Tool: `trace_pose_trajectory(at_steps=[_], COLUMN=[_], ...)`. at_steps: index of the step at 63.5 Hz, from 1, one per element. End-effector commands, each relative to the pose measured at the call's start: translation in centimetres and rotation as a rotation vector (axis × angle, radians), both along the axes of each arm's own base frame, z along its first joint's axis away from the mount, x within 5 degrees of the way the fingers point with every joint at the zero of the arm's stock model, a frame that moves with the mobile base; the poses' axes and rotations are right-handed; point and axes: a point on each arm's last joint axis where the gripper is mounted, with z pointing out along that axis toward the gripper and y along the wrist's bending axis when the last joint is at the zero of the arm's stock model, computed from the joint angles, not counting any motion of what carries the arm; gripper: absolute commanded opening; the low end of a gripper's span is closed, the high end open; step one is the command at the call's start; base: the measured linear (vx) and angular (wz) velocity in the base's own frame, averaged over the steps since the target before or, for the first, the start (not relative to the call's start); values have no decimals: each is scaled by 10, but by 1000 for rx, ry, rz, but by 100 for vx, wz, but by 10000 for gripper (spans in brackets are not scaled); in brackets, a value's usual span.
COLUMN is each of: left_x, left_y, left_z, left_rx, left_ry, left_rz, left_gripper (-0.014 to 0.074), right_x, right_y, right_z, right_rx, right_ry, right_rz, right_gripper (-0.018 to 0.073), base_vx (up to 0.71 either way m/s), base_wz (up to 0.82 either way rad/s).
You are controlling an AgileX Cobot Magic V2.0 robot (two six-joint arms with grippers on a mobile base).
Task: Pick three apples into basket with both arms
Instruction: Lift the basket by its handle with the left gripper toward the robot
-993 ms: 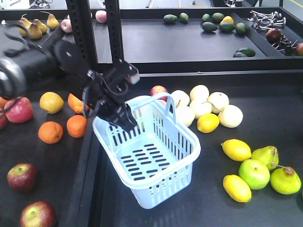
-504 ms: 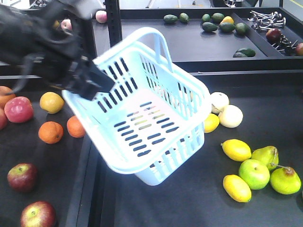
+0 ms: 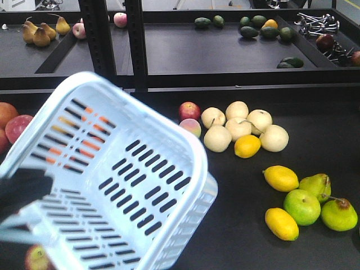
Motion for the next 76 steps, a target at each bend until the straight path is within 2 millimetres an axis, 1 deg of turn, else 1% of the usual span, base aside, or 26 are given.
trace_pose_trajectory(at_steps=[1,5,14,24,33,39,47,76], left_x=[-14,-24,-36,-39,-37,-37,-38,-38], left_y=[9,15,22,23,22,22,20,20], left_z=[1,-9,-33,-54,-66,-70,-69,-69], left_rx=[-157,-174,-190,-171,-152,-158,-190,-189], left_ry=[-112,-142,-157,-120,-87,-74,-56,-57], left_rz=[83,99,121,122,123,126,123,123], left_gripper=[-8,-8,-8,-8,-8,-8,-8,-8], right_x=[0,0,0,0,0,0,0,0], right_y=[0,0,0,0,0,0,0,0], right_z=[3,3,3,3,3,3,3,3], right_rx=[-16,-16,-16,-16,-16,-16,-16,-16], right_ry=[-72,-72,-72,-72,-72,-72,-72,-72], right_rz=[-4,-4,-4,-4,-4,-4,-4,-4], right_gripper=[-4,-4,-4,-4,-4,-4,-4,-4], base_vx=[0,0,0,0,0,0,0,0], base_wz=[0,0,0,0,0,0,0,0])
